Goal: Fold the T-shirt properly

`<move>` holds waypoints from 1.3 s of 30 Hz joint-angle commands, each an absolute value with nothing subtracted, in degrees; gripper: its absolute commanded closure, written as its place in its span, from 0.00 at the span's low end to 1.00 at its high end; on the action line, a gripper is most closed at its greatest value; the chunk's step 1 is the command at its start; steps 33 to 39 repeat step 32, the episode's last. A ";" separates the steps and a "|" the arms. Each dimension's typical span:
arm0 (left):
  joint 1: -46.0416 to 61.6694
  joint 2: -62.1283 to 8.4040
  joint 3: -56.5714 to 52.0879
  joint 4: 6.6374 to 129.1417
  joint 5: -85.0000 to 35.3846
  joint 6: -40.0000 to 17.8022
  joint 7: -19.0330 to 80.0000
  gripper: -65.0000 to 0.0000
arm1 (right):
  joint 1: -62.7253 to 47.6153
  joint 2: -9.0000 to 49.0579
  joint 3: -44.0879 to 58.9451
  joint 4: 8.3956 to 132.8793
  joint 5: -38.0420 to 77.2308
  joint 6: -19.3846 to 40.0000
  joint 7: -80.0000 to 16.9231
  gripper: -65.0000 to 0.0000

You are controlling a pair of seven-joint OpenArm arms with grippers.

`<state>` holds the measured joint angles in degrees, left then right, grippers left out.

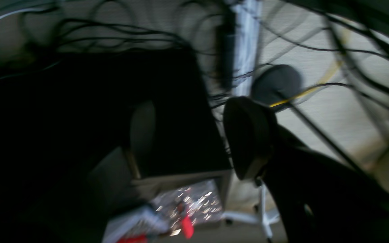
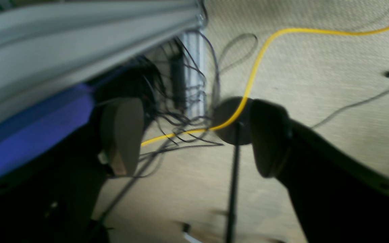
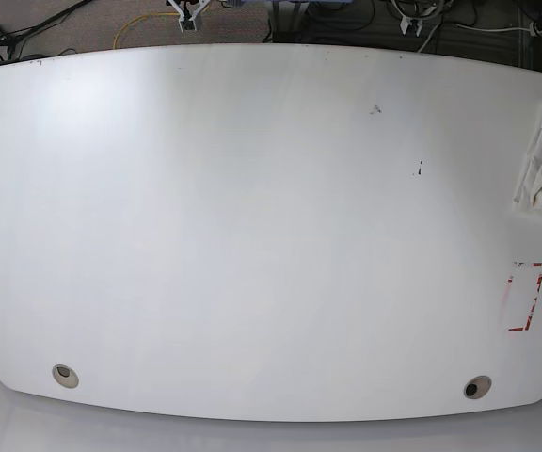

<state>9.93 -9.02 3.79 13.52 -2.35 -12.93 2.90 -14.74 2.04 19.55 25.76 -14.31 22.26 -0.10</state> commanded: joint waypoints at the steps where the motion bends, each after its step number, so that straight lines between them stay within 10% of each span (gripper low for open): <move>1: 7.87 -7.96 4.26 11.30 -2.42 -11.21 1.98 0.49 | -12.97 2.77 19.65 22.37 -15.78 21.05 0.57 0.27; 39: 5.49 -7.34 4.44 10.07 -2.24 -7.96 1.63 0.49 | -11.03 2.51 19.65 19.65 -17.71 18.24 0.31 0.27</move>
